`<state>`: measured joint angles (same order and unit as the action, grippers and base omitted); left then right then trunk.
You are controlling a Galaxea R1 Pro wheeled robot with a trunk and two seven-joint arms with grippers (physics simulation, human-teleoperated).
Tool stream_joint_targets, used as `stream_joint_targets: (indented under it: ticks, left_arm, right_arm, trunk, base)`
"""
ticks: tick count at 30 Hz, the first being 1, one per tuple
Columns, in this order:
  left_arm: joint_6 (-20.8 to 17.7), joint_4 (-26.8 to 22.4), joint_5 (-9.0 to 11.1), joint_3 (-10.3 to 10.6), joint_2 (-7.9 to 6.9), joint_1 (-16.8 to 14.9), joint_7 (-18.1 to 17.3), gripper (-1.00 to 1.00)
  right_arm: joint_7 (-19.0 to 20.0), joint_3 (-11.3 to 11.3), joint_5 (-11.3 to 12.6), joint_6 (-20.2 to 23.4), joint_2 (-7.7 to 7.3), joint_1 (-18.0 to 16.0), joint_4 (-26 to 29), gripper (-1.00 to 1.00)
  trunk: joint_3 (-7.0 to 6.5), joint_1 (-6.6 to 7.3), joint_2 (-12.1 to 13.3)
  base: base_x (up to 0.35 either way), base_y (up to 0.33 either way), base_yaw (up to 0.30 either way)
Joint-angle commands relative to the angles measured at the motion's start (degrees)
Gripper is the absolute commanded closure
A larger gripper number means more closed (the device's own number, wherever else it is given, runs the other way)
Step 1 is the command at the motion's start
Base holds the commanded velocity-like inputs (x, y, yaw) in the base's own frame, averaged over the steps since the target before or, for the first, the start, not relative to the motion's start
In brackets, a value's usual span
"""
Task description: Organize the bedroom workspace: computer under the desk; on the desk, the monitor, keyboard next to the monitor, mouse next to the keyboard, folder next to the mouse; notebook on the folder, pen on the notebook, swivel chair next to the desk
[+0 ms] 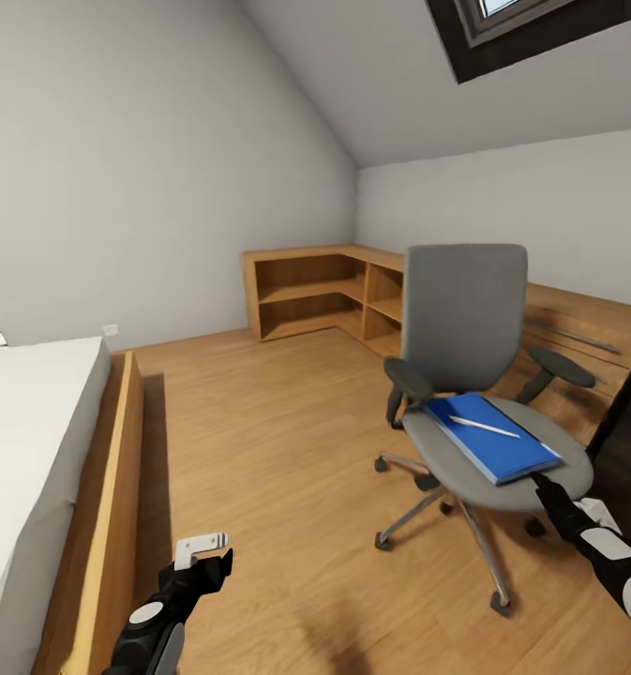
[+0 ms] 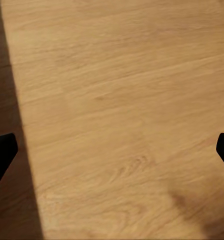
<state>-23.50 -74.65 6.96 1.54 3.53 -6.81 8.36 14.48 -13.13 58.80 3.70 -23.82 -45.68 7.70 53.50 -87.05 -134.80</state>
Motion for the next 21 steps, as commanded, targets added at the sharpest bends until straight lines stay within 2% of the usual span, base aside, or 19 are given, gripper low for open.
stream_joint_targets:
  ticks: [1,4,7,12,21]
  left_arm:
    - [-0.23,-0.02,0.6,0.13,-0.01,-0.05,0.51,-1.0]
    - [-0.23,-0.03,0.6,0.13,-0.01,-0.05,0.5,-1.0]
    - [-0.23,-0.01,0.64,0.13,-0.07,-0.05,0.44,-1.0]
    - [-0.24,-0.05,0.64,0.13,-0.03,-0.05,0.43,-1.0]
    - [-0.25,-0.02,0.62,0.13,-0.03,-0.05,0.43,-1.0]
  right_arm:
    - [0.37,-0.1,0.35,0.43,0.02,-0.03,0.03,-1.0]
    - [0.37,-0.12,0.35,0.43,0.01,-0.02,0.03,-1.0]
    - [0.46,-0.14,0.34,0.43,0.01,-0.02,0.03,-1.0]
    - [0.46,-0.14,0.26,0.43,0.01,-0.02,0.03,-1.0]
    - [0.46,-0.11,0.26,0.43,0.01,-0.02,0.12,-1.0]
  trunk:
    - [0.08,-0.01,-0.02]
    - [0.17,-0.01,-0.02]
    - [0.17,-0.01,-0.02]
    - [0.17,-0.01,-0.02]
    - [0.17,-0.01,-0.02]
  base:
    - [0.118,0.0,0.263]
    - [0.133,0.0,0.198]
    - [0.168,0.0,0.013]
    - [0.012,0.0,0.0]
    - [0.147,0.0,0.0]
